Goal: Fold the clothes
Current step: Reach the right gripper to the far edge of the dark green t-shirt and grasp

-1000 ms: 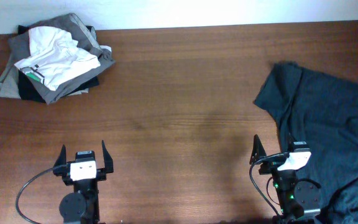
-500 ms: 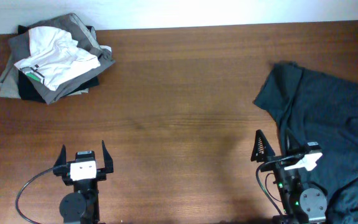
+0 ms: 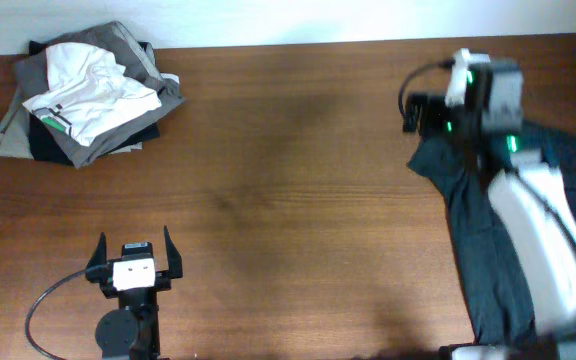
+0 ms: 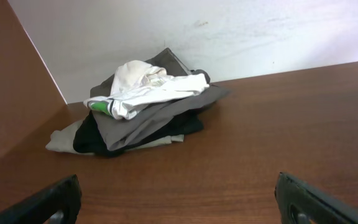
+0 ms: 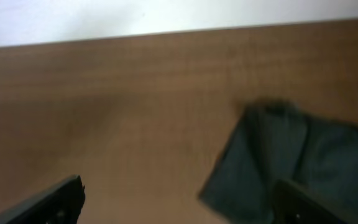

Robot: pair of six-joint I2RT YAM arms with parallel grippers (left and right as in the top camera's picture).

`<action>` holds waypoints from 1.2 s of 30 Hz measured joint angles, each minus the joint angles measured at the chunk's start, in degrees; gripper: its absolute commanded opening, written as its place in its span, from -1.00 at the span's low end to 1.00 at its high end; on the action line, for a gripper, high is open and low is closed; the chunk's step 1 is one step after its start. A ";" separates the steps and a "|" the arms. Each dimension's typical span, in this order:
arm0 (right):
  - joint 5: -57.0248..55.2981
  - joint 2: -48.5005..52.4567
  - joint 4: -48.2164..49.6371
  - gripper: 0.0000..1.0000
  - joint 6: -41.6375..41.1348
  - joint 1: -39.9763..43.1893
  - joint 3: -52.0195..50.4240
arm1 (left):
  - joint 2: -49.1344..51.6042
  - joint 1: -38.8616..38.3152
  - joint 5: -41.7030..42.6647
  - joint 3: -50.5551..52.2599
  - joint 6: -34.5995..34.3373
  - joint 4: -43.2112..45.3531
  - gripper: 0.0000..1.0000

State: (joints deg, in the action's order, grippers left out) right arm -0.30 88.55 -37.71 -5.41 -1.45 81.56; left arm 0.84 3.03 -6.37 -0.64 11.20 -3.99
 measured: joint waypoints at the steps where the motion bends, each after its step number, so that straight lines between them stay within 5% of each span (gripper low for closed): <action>1: -0.11 4.33 -3.67 0.97 0.31 0.48 4.90 | -0.04 0.00 0.00 0.00 0.00 0.00 0.98; 5: -0.57 15.17 -6.56 0.88 1.46 3.04 14.95 | -0.04 0.00 0.00 0.00 -0.02 -0.02 0.98; 14: 1.68 28.59 -18.23 0.84 1.36 6.60 15.47 | -0.04 0.00 0.00 0.00 -0.02 -0.02 0.98; 30: 4.13 38.07 -18.58 0.69 -3.17 3.72 15.47 | -0.04 0.00 0.00 0.00 -0.02 -0.02 0.98; 36: 3.15 39.21 -18.47 0.47 -3.39 4.68 15.47 | -0.04 0.00 0.00 0.00 0.00 -0.02 0.98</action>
State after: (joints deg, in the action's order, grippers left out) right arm 2.85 127.76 -56.18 -8.80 3.22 97.03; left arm 0.80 3.03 -6.37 -0.64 11.20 -4.01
